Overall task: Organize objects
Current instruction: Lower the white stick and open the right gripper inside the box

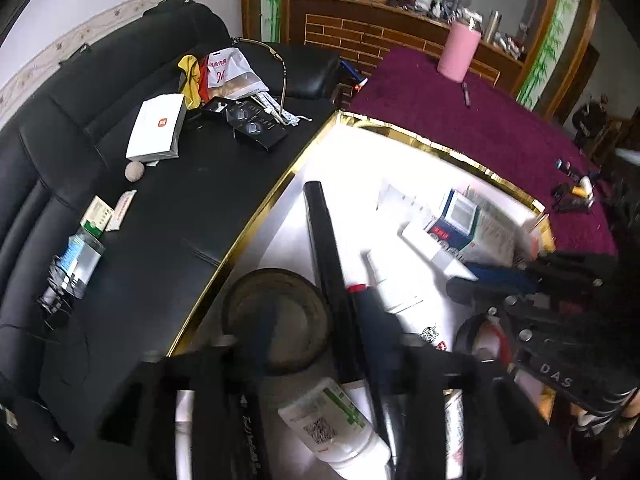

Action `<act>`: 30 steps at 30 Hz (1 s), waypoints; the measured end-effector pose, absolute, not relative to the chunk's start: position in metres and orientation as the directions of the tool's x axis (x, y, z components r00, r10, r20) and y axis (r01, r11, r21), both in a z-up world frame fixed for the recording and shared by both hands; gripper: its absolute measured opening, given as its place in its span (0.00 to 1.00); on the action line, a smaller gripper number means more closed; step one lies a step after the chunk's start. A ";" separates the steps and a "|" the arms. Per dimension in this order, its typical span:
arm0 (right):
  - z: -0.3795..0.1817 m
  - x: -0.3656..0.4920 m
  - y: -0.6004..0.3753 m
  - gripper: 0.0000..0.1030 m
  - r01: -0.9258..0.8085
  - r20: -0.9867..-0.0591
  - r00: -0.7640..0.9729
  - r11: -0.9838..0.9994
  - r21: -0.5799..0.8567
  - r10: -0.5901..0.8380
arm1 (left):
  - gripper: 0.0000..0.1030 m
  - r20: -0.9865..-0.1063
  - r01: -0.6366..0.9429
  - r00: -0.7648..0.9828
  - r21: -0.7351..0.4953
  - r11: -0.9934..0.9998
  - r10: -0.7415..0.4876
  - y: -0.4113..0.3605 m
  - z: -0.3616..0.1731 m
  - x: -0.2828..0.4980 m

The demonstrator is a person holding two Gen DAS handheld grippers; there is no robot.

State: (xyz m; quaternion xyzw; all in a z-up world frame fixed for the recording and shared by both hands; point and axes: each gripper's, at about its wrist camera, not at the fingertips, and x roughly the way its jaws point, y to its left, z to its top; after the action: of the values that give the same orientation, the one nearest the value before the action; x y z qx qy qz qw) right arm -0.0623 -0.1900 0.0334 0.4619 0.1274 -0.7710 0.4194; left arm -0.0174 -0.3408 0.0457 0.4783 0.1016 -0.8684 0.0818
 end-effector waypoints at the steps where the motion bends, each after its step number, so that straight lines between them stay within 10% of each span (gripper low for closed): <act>1: 0.036 -0.061 -0.188 0.15 0.766 -0.815 -0.226 -0.614 0.190 -0.534 | 0.49 -0.840 0.239 -0.541 -0.122 -0.963 -0.028 -0.342 0.049 -0.015; 13: 0.078 -0.027 -0.103 0.61 0.774 -0.718 -0.267 -0.587 0.238 -0.643 | 0.60 -0.793 0.182 -0.608 -0.117 -0.976 -0.019 -0.312 0.076 0.037; 30: 0.031 0.016 -0.065 0.48 0.816 -0.737 -0.177 -0.516 0.261 -0.653 | 0.65 -0.753 0.118 -0.653 -0.201 -0.972 0.077 -0.255 0.088 0.072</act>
State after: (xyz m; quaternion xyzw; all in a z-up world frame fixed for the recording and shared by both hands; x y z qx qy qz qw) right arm 0.0160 -0.0651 0.0314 0.4229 0.0964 -0.7611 0.4822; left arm 0.0715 -0.2549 0.0885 0.4164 0.1170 -0.9016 0.0114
